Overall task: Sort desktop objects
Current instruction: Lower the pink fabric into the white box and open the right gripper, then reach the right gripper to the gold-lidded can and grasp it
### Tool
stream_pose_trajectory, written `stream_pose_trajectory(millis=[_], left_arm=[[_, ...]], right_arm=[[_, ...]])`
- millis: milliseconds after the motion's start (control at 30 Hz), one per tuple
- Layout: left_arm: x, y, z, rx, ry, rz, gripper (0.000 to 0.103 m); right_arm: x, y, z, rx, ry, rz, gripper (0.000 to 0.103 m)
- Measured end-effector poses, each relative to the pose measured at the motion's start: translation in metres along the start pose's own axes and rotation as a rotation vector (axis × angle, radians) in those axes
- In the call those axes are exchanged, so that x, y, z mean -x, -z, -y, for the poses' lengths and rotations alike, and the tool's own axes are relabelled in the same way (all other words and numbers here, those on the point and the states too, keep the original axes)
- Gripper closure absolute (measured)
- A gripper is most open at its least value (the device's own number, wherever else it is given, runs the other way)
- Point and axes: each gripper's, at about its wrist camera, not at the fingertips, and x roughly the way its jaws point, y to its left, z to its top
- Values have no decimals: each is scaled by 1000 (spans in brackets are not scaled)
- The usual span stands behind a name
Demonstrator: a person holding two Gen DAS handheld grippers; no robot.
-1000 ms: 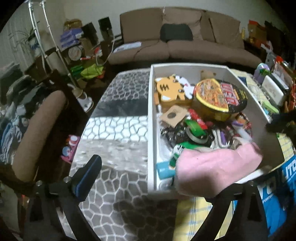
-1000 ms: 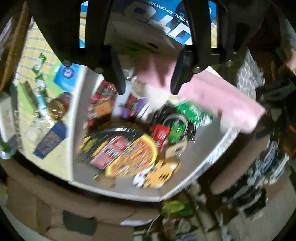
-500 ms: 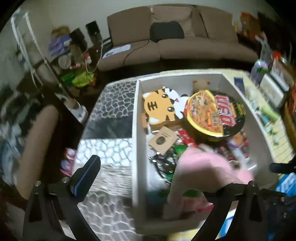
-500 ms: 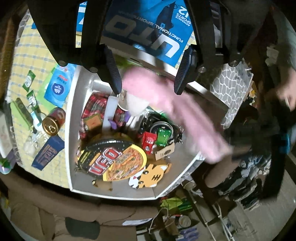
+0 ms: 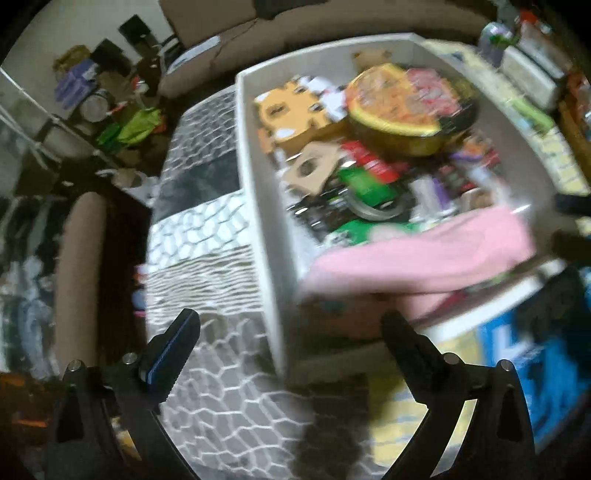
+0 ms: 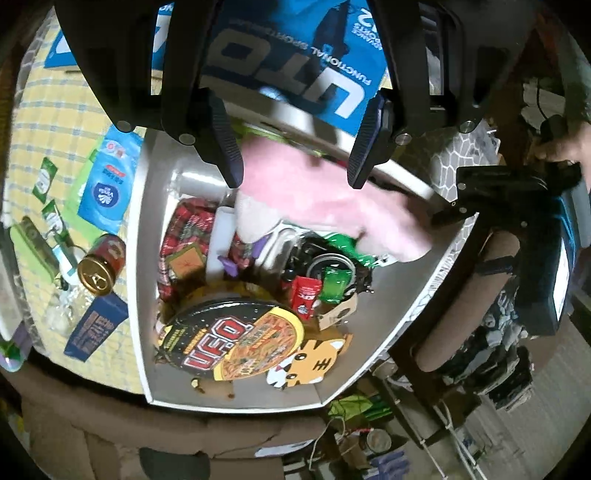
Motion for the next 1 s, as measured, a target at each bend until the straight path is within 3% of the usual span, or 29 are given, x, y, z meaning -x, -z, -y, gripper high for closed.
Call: stream_pose_trajectory(millis=[133, 233, 333, 467, 667, 833, 1000], left_arm=[[27, 4, -5, 33, 99, 3, 0], [38, 8, -7, 75, 66, 42, 0], [50, 8, -4, 105, 90, 99, 0], [78, 9, 29, 107, 225, 232, 0], [94, -14, 97, 99, 393, 306, 0], [93, -44, 166, 34, 387, 299, 0], [83, -83, 209, 27, 346, 298, 0]], right_arm=[[12, 3, -3, 4, -13, 20, 47], [21, 4, 2, -7, -5, 32, 47], [36, 7, 11, -27, -16, 49, 47], [76, 18, 37, -14, 9, 92, 47], [126, 46, 119, -92, 107, 102, 46], [143, 67, 181, -219, 149, 121, 46], [143, 78, 222, -269, 155, 153, 46]])
